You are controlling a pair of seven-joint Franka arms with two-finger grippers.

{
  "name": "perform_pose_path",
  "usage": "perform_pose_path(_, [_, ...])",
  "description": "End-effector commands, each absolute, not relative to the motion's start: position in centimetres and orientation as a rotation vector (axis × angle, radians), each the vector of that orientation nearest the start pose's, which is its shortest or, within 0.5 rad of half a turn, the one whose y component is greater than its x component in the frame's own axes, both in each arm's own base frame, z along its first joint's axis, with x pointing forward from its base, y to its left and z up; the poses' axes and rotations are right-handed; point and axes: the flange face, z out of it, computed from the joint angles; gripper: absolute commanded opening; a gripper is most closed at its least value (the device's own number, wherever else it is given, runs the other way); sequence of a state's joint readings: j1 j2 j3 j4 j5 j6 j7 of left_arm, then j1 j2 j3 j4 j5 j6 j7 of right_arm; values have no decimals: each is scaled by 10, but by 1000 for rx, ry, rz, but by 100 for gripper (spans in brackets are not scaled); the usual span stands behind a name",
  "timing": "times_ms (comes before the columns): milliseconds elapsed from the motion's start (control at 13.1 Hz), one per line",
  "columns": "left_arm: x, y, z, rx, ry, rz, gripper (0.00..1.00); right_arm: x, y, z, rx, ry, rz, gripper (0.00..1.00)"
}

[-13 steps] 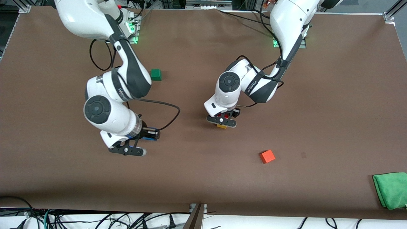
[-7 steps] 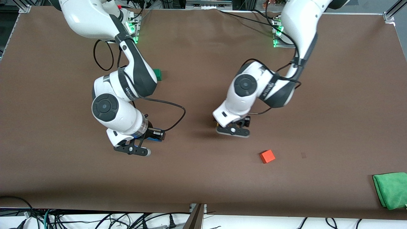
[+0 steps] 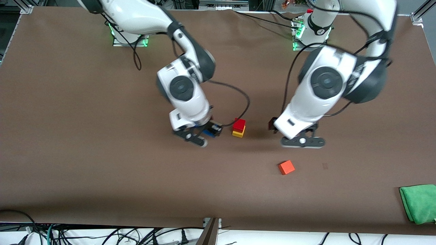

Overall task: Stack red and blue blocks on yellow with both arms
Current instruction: 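Lower the blue cube onto the red cube while the left gripper withdraws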

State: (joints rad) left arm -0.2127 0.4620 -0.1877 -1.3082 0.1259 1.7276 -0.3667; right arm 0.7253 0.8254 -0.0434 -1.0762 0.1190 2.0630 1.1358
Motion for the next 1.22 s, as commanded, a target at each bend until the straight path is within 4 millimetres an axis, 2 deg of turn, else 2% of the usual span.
perform_pose_path(0, [645, -140, 527, -3150, 29, 96, 100, 575, 548, 344, -2826, 794, -125, 21])
perform_pose_path(229, [617, -83, 581, -3123, 10, 135, 100, 552, 579, 331, -2775, 837, -147, 22])
perform_pose_path(305, [609, -68, 594, -3119, 25, 141, 100, 552, 581, 326, -2777, 842, -165, 25])
perform_pose_path(458, [597, -57, 609, -3113, 44, 129, 100, 545, 586, 323, -2794, 816, -183, 25])
perform_pose_path(611, [586, -54, 612, -3104, 23, 157, 100, 540, 591, 321, -2809, 795, -201, 25])
perform_pose_path(687, [585, -53, 608, -3101, 16, 178, 100, 537, 593, 319, -2814, 788, -201, 27])
perform_pose_path(840, [591, -46, 598, -3101, -7, 200, 100, 538, 593, 316, -2814, 790, -204, 29])
perform_pose_path(1145, [594, -42, 599, -3101, -25, 192, 100, 538, 595, 305, -2832, 768, -234, 31])
